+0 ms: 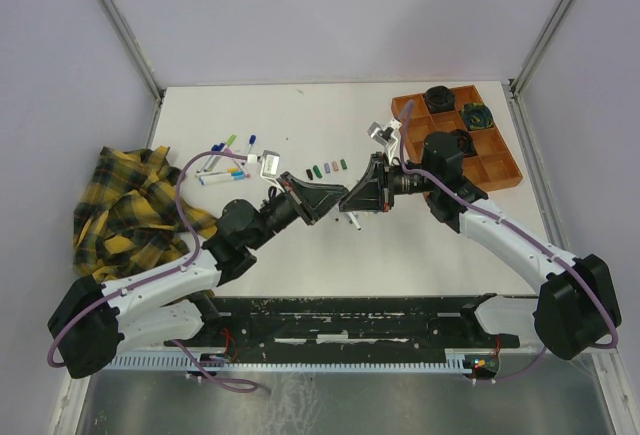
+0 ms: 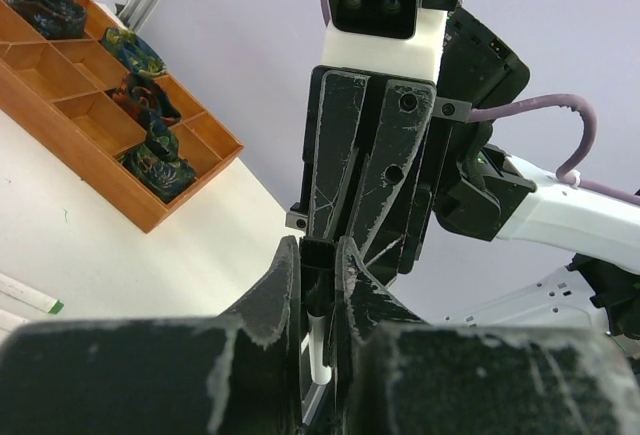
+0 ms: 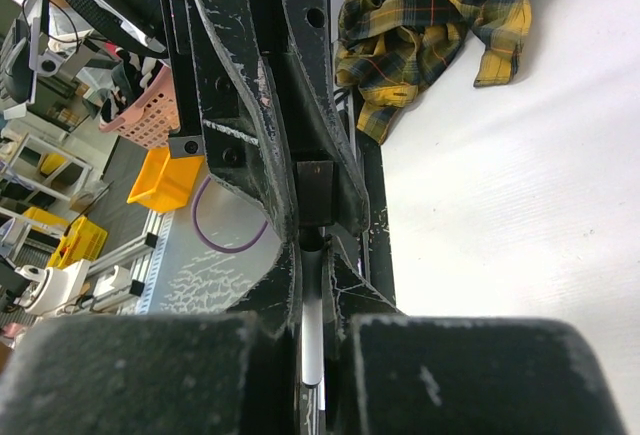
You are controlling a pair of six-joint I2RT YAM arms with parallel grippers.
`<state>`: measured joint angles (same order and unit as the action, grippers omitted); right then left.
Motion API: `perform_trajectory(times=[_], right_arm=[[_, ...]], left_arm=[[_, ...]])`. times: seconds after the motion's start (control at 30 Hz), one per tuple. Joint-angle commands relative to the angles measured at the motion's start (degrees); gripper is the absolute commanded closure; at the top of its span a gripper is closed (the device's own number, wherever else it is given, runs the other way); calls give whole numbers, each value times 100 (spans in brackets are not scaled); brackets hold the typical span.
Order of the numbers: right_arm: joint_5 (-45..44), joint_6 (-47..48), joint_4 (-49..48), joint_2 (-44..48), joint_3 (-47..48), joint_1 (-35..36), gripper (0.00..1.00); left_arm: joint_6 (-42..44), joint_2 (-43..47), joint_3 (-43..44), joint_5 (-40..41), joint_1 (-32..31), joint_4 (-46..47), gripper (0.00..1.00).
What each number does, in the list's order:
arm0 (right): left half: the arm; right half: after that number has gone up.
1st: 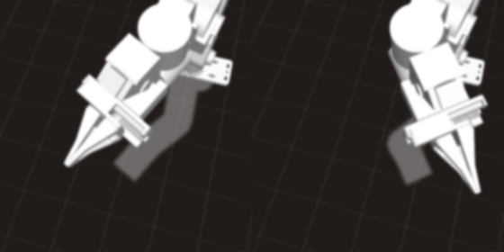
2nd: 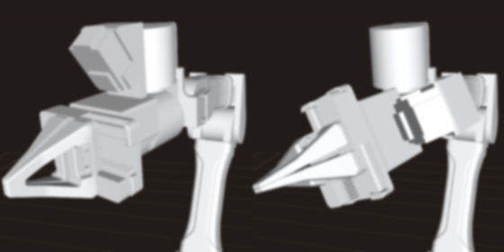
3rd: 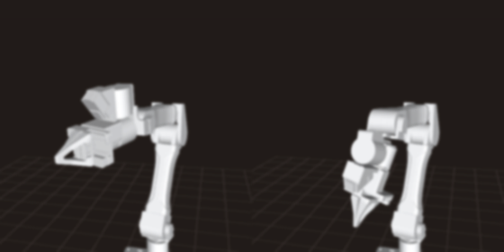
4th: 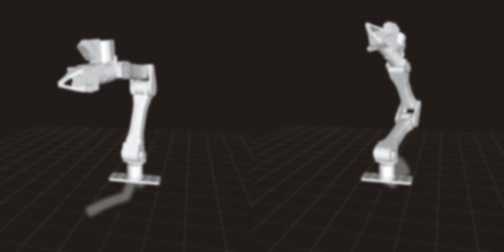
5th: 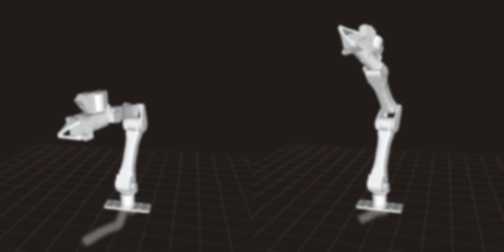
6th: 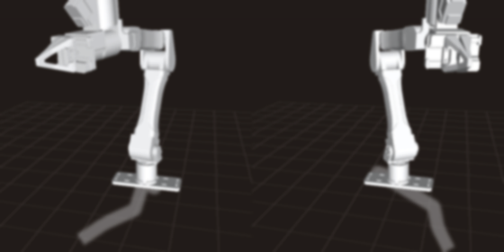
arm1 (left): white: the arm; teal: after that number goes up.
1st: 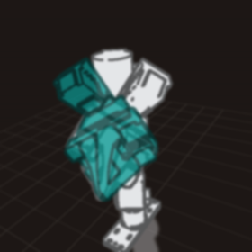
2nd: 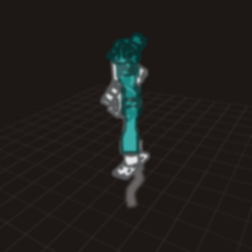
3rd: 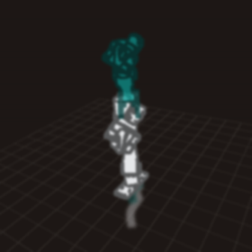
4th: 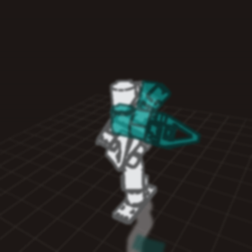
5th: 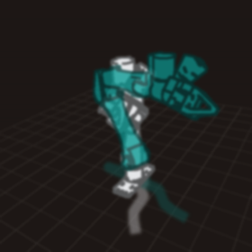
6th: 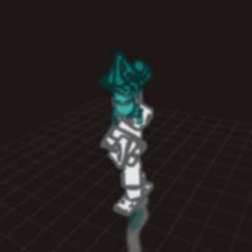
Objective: Open the pen caps
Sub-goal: Open the pen cap from the pen.
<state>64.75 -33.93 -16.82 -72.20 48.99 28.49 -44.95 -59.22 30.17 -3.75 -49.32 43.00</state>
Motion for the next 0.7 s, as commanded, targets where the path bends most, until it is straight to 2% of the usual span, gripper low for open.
perform_trajectory(times=[0.0, 0.13, 0.3, 0.4, 0.5, 0.67], right_arm=[[123, 106, -147, -25, 268, -1, 89], [90, 106, -146, -14, 242, 6, 76], [44, 106, -146, -28, 222, 26, 73], [6, 119, -146, -47, 232, 59, 80], [42, 143, -139, -85, 256, 77, 100], [164, 276, 263, -274, 453, 78, 100]], left_arm=[[-2, 54, 234, 15, 44, 316, 97], [74, 94, 252, 175, 89, 309, 97], [122, 60, 305, 285, 148, 359, 97], [110, -9, 368, 272, 182, 393, 97], [128, -71, 442, 322, 238, 445, 97], [262, -276, 1055, 359, 951, 461, 97]])
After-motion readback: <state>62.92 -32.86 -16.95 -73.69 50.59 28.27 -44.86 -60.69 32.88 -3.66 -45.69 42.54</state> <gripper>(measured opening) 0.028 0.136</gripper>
